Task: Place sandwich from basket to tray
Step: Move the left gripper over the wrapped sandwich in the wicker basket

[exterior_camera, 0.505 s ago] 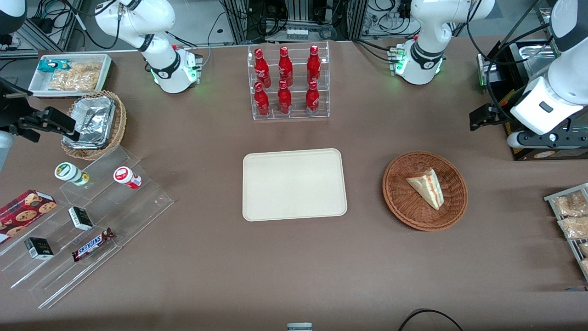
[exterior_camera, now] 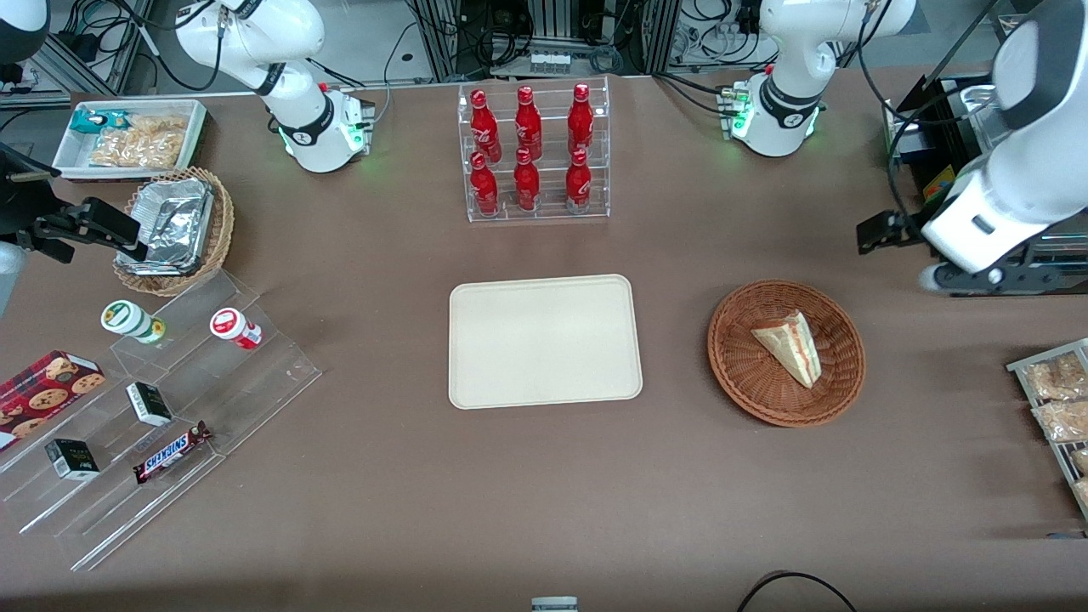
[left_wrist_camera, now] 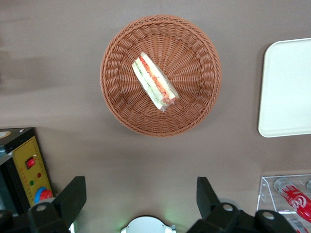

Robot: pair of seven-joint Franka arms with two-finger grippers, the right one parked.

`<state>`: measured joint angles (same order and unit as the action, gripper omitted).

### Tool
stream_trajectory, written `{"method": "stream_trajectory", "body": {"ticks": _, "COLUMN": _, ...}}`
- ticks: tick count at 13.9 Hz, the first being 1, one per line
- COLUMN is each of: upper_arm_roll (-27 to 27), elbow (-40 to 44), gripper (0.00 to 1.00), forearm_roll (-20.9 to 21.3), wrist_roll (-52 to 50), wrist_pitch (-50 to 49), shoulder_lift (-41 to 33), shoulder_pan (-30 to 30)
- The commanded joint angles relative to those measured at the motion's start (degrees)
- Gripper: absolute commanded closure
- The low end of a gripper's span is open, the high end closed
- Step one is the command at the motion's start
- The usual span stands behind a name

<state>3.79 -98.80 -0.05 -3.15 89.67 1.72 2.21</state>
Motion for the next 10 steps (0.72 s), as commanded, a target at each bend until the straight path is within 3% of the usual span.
{"method": "stream_trajectory", "body": {"ticks": 1, "upper_arm_roll": 0.4, "elbow": -9.0, "gripper": 0.0, "forearm_roll": 0.8, "wrist_roll": 0.8, "wrist_pitch": 8.2, "shoulder_lift": -0.8, "shoulder_pan": -0.5}}
{"method": "stream_trajectory", "body": {"ticks": 7, "upper_arm_roll": 0.3, "elbow": -27.6, "gripper": 0.0, "forearm_roll": 0.8, "wrist_roll": -0.1, "wrist_pitch": 34.9, "shoulder_lift": 0.4, "shoulder_pan": -0.5}}
{"method": "stream_trajectory", "body": {"ticks": 10, "upper_arm_roll": 0.3, "elbow": -30.1, "gripper": 0.0, "forearm_roll": 0.6, "wrist_roll": -8.7, "wrist_pitch": 39.2, "shoulder_lift": 1.3, "shoulder_pan": -0.5}}
